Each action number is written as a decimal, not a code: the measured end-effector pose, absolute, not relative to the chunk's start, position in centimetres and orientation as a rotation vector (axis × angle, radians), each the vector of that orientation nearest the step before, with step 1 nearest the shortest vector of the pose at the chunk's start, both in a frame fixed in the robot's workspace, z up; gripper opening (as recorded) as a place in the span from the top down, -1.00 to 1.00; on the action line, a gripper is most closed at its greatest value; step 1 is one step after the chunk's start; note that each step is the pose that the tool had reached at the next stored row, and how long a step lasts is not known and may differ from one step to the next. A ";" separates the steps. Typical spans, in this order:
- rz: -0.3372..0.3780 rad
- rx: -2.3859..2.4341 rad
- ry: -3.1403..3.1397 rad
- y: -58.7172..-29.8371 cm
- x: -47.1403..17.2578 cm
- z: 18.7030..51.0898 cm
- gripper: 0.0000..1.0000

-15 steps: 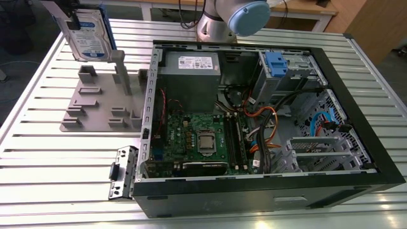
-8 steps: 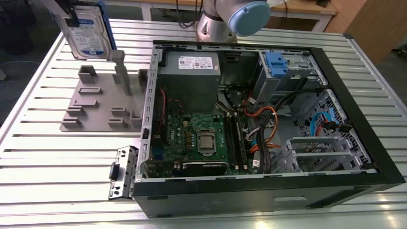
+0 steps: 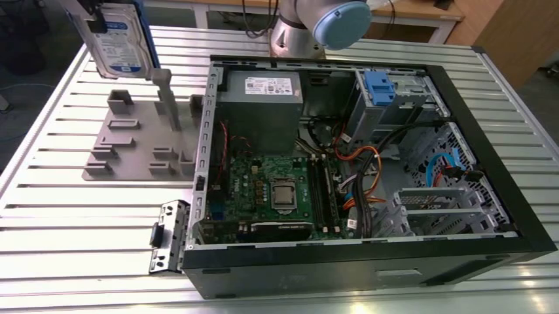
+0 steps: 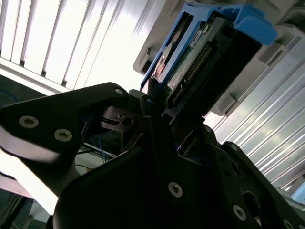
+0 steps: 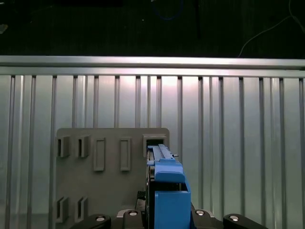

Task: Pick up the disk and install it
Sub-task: 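Pick up the disk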

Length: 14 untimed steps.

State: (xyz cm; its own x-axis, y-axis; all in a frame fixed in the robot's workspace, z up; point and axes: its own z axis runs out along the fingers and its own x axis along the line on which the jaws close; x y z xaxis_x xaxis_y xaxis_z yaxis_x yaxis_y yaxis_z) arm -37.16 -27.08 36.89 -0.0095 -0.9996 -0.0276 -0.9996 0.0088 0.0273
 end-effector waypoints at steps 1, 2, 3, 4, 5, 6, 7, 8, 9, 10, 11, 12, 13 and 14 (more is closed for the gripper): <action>0.061 -2.210 2.231 -27.1 -37.2 37.0 0.27; 0.061 -2.210 2.231 -27.1 -37.2 37.1 0.27; 0.061 -2.211 2.231 -27.1 -37.2 37.2 0.27; 0.061 -2.211 2.231 -27.1 -37.2 37.3 0.27; 0.061 -2.211 2.231 -27.1 -37.2 37.4 0.27; 0.061 -2.211 2.231 -27.1 -37.2 37.4 0.27; 0.061 -2.210 2.231 -27.1 -37.2 37.5 0.27; 0.061 -2.211 2.231 -27.1 -37.2 37.6 0.27; 0.061 -2.210 2.231 -27.1 -37.2 37.7 0.27; 0.061 -2.211 2.231 -27.1 -37.2 37.8 0.27; 0.061 -2.211 2.231 -27.1 -37.2 37.9 0.27; 0.061 -2.211 2.231 -27.1 -37.2 38.0 0.27; 0.061 -2.211 2.231 -27.1 -37.2 38.1 0.27; 0.061 -2.211 2.231 -27.1 -37.2 38.2 0.27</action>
